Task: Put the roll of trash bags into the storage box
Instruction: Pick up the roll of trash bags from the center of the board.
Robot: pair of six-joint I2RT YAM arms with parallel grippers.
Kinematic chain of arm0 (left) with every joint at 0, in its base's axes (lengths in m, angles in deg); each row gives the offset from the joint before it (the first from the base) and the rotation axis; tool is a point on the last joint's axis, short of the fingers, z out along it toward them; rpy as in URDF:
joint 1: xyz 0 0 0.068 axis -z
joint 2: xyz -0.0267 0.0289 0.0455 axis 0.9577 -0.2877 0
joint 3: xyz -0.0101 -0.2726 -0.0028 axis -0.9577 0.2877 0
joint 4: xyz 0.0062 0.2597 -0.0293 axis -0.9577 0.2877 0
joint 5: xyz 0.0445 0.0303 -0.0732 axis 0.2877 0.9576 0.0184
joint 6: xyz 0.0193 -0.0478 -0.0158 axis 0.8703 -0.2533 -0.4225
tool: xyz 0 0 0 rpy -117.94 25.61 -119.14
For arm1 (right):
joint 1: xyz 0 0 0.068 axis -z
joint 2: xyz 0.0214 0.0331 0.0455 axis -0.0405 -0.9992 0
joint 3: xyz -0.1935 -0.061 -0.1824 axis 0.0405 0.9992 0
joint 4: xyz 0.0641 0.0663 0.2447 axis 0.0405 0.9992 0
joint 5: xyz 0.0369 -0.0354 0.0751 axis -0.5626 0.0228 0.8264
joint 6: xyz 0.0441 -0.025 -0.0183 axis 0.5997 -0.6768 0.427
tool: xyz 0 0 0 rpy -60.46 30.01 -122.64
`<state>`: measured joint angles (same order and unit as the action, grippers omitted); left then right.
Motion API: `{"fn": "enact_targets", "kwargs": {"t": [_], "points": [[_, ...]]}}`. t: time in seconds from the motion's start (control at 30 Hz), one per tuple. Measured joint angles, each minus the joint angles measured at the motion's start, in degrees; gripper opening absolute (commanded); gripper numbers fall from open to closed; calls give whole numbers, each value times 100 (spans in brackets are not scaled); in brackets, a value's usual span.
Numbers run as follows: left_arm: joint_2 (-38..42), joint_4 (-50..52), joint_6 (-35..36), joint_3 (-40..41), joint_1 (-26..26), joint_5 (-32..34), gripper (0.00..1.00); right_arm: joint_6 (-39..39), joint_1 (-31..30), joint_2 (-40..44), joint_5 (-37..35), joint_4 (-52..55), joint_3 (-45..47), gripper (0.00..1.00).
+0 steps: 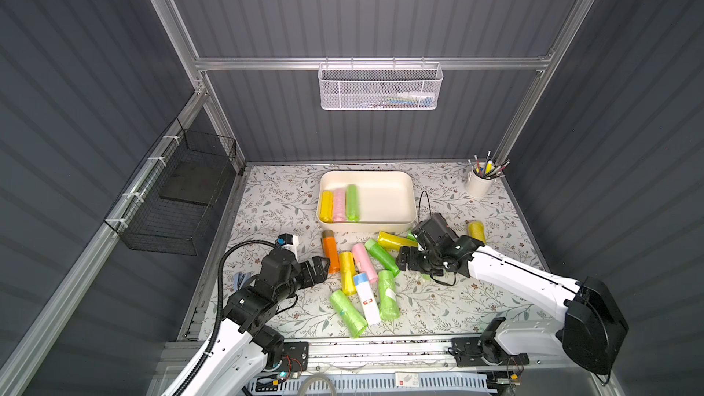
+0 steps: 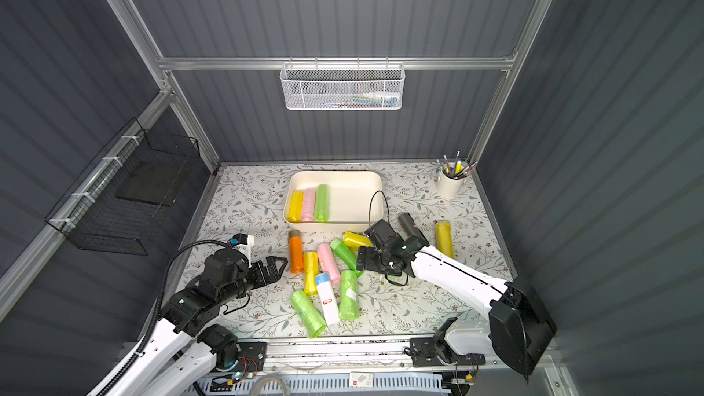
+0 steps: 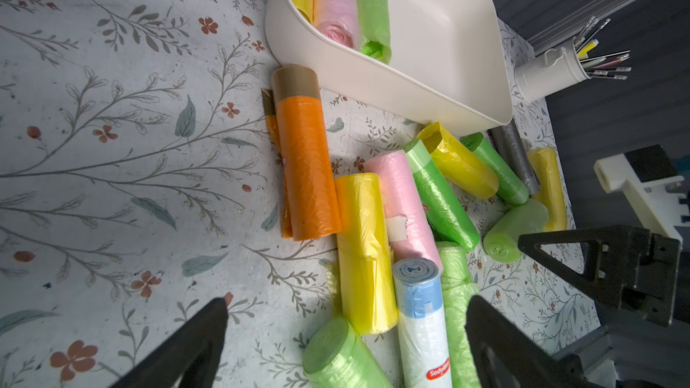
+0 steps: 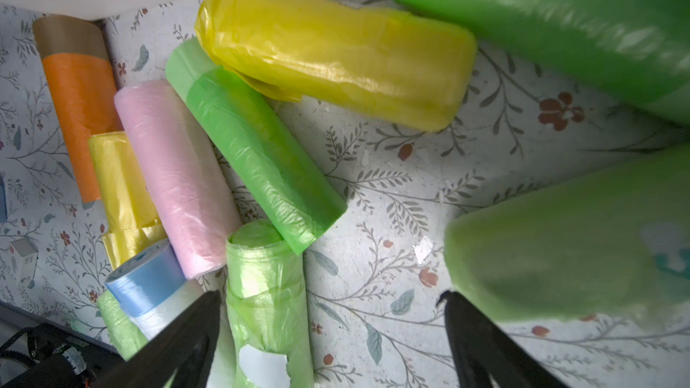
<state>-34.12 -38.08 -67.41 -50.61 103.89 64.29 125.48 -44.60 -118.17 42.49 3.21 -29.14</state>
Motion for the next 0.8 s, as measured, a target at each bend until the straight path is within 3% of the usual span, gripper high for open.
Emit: {"fn": "enact_targets", "kwargs": {"t": [0.37, 0.8], "points": [[-393, -415, -116, 267, 0, -345, 100, 315, -739, -330, 326, -470, 155, 82], [-562, -654, -114, 267, 0, -407, 100, 575, -1152, -691, 343, -614, 155, 72]]}}
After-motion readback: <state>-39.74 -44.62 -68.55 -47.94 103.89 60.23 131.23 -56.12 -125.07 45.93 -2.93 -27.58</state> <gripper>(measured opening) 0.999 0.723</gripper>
